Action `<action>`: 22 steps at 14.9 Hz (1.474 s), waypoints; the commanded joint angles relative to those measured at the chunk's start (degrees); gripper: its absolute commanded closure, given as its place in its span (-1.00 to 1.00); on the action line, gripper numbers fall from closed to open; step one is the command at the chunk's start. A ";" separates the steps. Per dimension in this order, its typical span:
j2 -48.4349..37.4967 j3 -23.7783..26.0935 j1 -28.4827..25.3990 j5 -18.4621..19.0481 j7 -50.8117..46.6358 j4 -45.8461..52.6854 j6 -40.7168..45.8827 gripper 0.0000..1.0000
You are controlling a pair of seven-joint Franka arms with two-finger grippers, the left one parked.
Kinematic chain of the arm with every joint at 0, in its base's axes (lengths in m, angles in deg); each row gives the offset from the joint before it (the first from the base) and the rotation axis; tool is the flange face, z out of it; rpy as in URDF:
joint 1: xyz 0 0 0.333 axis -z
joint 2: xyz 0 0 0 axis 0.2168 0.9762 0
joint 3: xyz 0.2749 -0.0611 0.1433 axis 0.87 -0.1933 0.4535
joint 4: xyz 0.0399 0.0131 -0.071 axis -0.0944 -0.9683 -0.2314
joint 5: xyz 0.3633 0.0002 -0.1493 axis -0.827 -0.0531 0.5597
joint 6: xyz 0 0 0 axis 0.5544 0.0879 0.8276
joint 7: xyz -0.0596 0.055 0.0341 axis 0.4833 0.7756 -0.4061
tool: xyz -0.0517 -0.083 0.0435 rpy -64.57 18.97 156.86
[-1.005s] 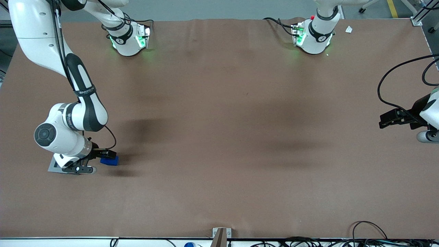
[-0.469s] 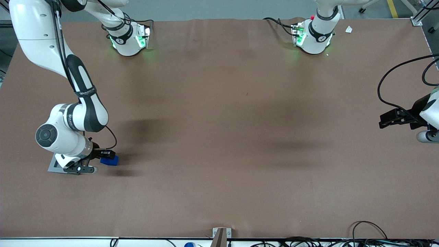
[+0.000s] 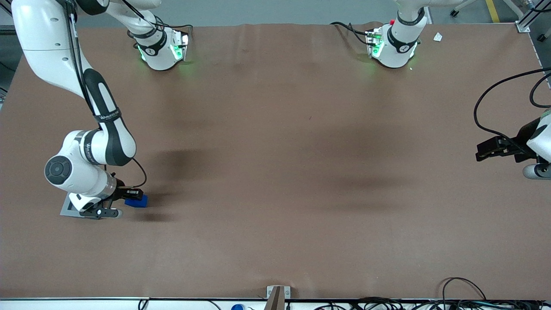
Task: Insert blue part into gray base with right arm
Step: 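Carry the blue block over the gray base's square hole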
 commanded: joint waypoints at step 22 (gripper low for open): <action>-1.97 0.21 14.08 -0.86 10.44 13.65 18.37 0.98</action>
